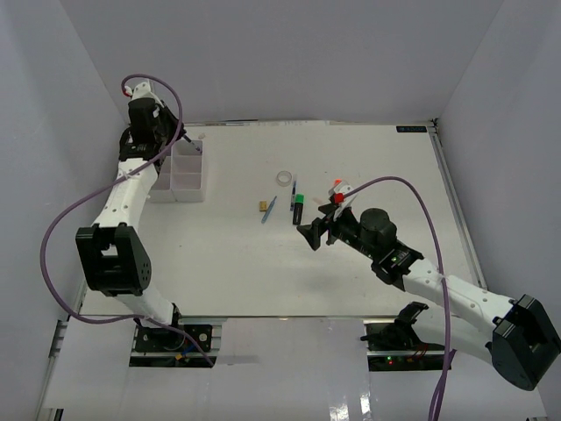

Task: Sort the stationery into containers
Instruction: Place the pen in the storage box.

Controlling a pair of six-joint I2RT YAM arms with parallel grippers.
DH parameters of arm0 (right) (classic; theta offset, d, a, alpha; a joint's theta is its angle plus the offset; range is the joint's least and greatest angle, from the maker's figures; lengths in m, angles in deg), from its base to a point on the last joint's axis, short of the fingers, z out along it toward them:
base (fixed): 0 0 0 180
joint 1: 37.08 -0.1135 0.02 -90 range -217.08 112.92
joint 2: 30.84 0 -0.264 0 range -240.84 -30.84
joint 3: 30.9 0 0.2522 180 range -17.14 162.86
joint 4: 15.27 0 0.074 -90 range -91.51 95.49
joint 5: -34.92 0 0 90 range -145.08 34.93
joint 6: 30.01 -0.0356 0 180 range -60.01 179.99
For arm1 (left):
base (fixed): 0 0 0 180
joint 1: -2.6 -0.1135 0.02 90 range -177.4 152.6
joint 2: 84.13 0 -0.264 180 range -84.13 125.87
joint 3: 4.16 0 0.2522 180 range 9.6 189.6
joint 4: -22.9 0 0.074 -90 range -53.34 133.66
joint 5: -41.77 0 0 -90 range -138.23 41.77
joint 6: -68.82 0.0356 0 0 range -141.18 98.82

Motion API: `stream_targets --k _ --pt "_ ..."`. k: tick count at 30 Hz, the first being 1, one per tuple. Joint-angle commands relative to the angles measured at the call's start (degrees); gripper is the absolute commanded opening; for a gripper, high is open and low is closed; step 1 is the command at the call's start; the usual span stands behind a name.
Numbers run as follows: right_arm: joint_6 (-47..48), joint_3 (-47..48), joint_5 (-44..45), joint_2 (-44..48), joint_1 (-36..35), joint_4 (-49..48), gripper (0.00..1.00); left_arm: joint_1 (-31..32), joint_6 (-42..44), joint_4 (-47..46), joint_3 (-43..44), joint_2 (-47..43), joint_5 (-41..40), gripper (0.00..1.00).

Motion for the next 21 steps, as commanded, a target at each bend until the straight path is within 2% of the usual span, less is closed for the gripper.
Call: stream_targets --k 1,10,15,17,21 --pt "1.73 -0.47 0.98 1.32 0.26 -0.88 0.9 -2.43 0.26 -2.16 4.11 3.1 -1.18 0.07" --pt "2.43 -1.09 0.9 0.09 0.26 -0.88 0.9 -3.75 -0.53 -8.93 4.03 10.66 -0.92 0.09" --pt "2.61 -0.82 1.86 -0.88 0.26 -0.88 0.9 -3.83 -0.71 -8.85 4.03 13.21 -0.3 0.32" --pt "2.52 -0.56 2.13 -1.58 0.26 -0.62 0.9 -4.01 -0.71 -8.94 3.77 13.65 -0.39 0.36" --pt "2.17 0.67 5.0 -3.16 0.18 0.79 0.9 -4.19 -0.62 -9.02 3.5 13.75 -0.65 0.55"
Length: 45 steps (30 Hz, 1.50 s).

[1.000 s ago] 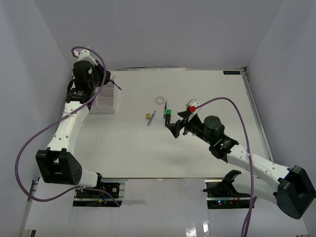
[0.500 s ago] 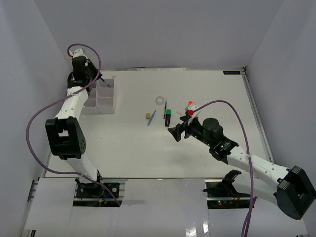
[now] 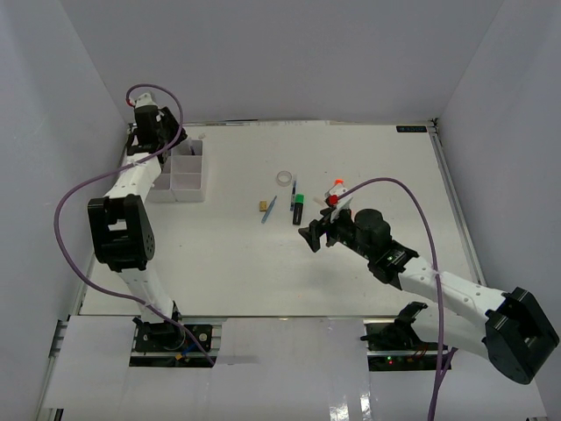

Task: Sort the stationery into containers
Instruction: Place the pen in the storage box, then pick up the pen from the center of the board.

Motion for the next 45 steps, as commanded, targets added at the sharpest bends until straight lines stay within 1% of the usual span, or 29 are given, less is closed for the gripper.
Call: stream_targets --k 1,3,4,5,6,8,9,10,12,13,14,15,16,17,21,22,24,26,28,29,30,31,32,35,45 --pt "0.42 1.85 3.87 -1.24 0.26 0.29 0.9 -0.51 -0.16 -1.03 1.23 -1.21 -0.19 0.57" --pt "-0.02 2.64 5.53 -1.95 0.26 1.52 0.9 -0.6 -0.07 -0.41 1.84 -1.73 -0.19 0.62" --pt "-0.2 3.95 5.98 -2.99 0.26 2.13 0.91 -0.52 0.28 0.38 2.11 -1.99 -0.19 0.69" --pt "-0.63 4.74 6.59 -3.61 0.26 3.7 0.91 -0.6 0.45 0.73 2.28 -2.43 0.16 0.72" --pt "-1.16 6.84 7.81 -5.1 0.26 4.59 0.93 -0.52 0.72 1.69 2.63 -3.74 0.33 0.79" --pt "-2.13 9.22 8.96 -6.95 0.18 7.65 0.94 -0.51 1.59 2.75 2.46 -5.68 0.6 0.85" --pt "-3.18 10.37 9.67 -9.05 0.26 8.63 0.96 -0.51 1.77 4.06 2.11 -7.95 0.51 0.87" --pt "-3.71 13.07 10.02 -10.2 0.18 9.69 0.97 -0.51 2.12 4.6 1.59 -9.36 0.51 0.91" --pt "-5.02 15.81 10.55 -13.88 0.18 12.4 1.0 -0.51 2.13 5.74 0.01 -12.44 0.69 0.95" --pt "-5.55 17.13 10.81 -15.29 0.09 13.12 1.0 -0.51 2.21 6.18 -1.91 -15.67 0.77 0.96" --pt "-5.99 19.93 11.42 -17.92 0.09 13.91 0.96 -0.6 2.13 6.53 -3.15 -17.53 0.86 0.98" --pt "-6.78 21.35 11.69 -19.25 0.18 15.48 0.95 -0.52 1.95 7.32 -5.86 -19.29 2.86 0.98" --pt "-7.31 23.02 11.96 -20.83 0.09 16.28 0.94 -0.51 1.95 7.59 -7.45 -22.97 3.67 0.98" --pt "-7.75 26.17 12.57 -22.24 0.09 17.24 0.93 -0.6 1.86 7.85 -9.12 -24.66 4.46 0.98" --pt "-10.83 34.09 14.06 -31.64 0.09 21.55 0.85 -0.43 2.13 8.73 -18.44 -33.18 10.26 0.98" --pt "-12.14 35.5 14.07 -33.22 0.09 23.48 0.84 -0.43 2.13 8.82 -22.28 -34.85 10.7 0.98" --pt "-13.55 38.93 14.59 -37.44 0.09 24.19 0.8 -0.43 2.74 8.56 -26.0 -39.42 11.41 0.98" --pt "-15.22 41.04 15.29 -41.3 0.0 24.9 0.73 -0.34 3.44 7.51 -30.73 -42.93 10.97 0.98" --pt "-16.54 43.77 15.91 -43.51 0.0 25.25 0.69 -0.34 4.06 6.28 -33.3 -44.35 9.57 0.98" --pt "-16.81 44.56 16.44 -45.52 -0.09 25.34 0.63 -0.34 3.97 5.93 -34.53 -44.71 9.56 0.98" --pt "-17.16 46.31 16.53 -46.5 0.0 25.6 0.6 -0.25 3.97 6.18 -34.28 -44.71 10.09 0.98" --pt "-17.51 47.19 16.7 -47.55 -0.09 25.86 0.59 -0.25 3.97 6.19 -34.19 -44.71 11.05 0.98" --pt "-18.3 47.9 17.14 -49.22 -0.09 26.65 0.54 -0.25 3.88 6.27 -33.93 -44.71 11.23 0.98" --pt "-19.88 49.58 19.07 -51.6 -0.09 27.36 0.52 -0.25 3.88 6.54 -33.92 -44.8 10.44 0.98" --pt "-21.47 49.49 23.56 -56.18 0.18 27.01 0.49 -0.25 3.62 6.54 -34.28 -45.5 10.97 0.98"
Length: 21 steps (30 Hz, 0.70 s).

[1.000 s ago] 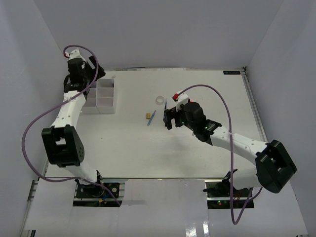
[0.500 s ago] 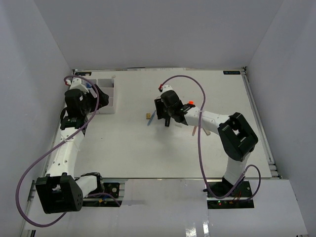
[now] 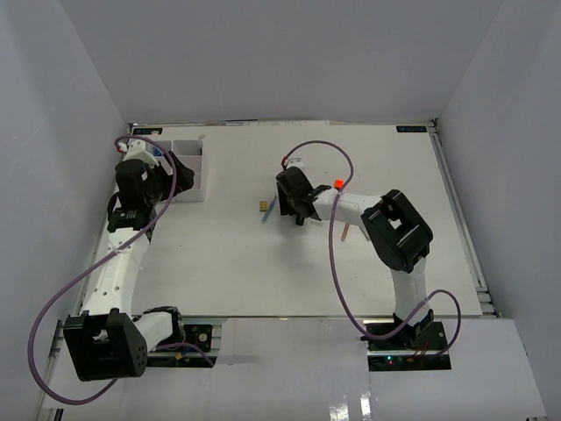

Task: Sort the stationery into containers
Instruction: Pick up the pen from the center of the board.

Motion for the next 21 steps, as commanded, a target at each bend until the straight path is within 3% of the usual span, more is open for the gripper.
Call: stream_targets --k 1,14,21 --pt "-1.66 2.28 3.1 -1.07 0.09 0.1 0.49 -0.03 0.34 -0.78 0.37 -1.9 1.16 0.98" --pt "-3.6 4.12 6.35 -4.68 1.32 0.19 0.44 -0.12 0.17 -0.7 0.19 -1.81 1.51 0.98" --pt "-5.09 5.27 7.41 -6.26 2.11 0.37 0.32 -0.03 0.16 -0.78 0.19 -1.63 2.21 0.98"
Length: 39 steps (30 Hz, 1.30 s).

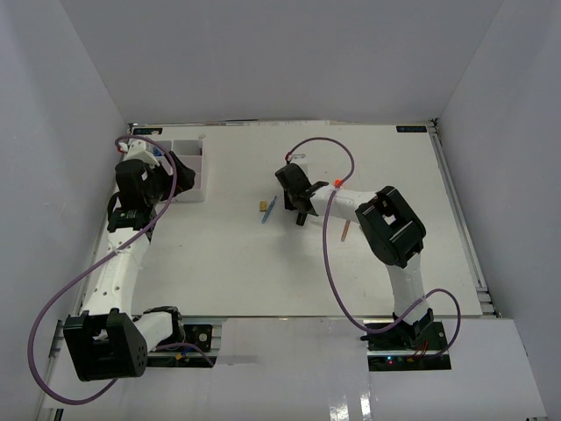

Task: Sort the stationery into containers
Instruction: Pick up the pen from the center of the board.

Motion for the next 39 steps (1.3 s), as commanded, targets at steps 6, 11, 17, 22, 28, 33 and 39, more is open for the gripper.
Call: stream_targets --k 6,11,17,22,28,33,39 --pt "-3.31 1.35 4.66 -0.91 1.57 -0.38 0.17 -0.03 -0.6 -1.46 0.1 -1.53 3.51 0.98" --pt "-3.83 0.65 6.51 2.17 1.74 -0.38 0.08 -0.03 -2.97 -1.55 0.72 -1.43 7.19 0.98" --pt "-2.62 -4.69 4.68 10.16 1.65 -5.62 0.08 1.02 -7.8 -1.2 2.47 -1.53 16.16 0.98" --pt "5.9 -19.08 -7.16 23.51 1.3 -20.92 0.08 5.57 -11.93 -1.2 4.67 -0.21 20.39 0.98" --pt "17.34 -33.24 -24.76 37.66 0.78 -37.8 0.08 16.29 -14.92 -1.2 10.12 3.56 18.11 0.98" --pt "21.74 -38.19 -38.2 44.52 0.6 -44.58 0.08 21.67 -15.55 -1.29 14.16 6.82 15.39 0.97" --pt "23.06 -39.6 -44.02 46.9 0.6 -46.25 0.08 26.68 -15.55 -1.2 17.06 9.98 13.19 0.86"
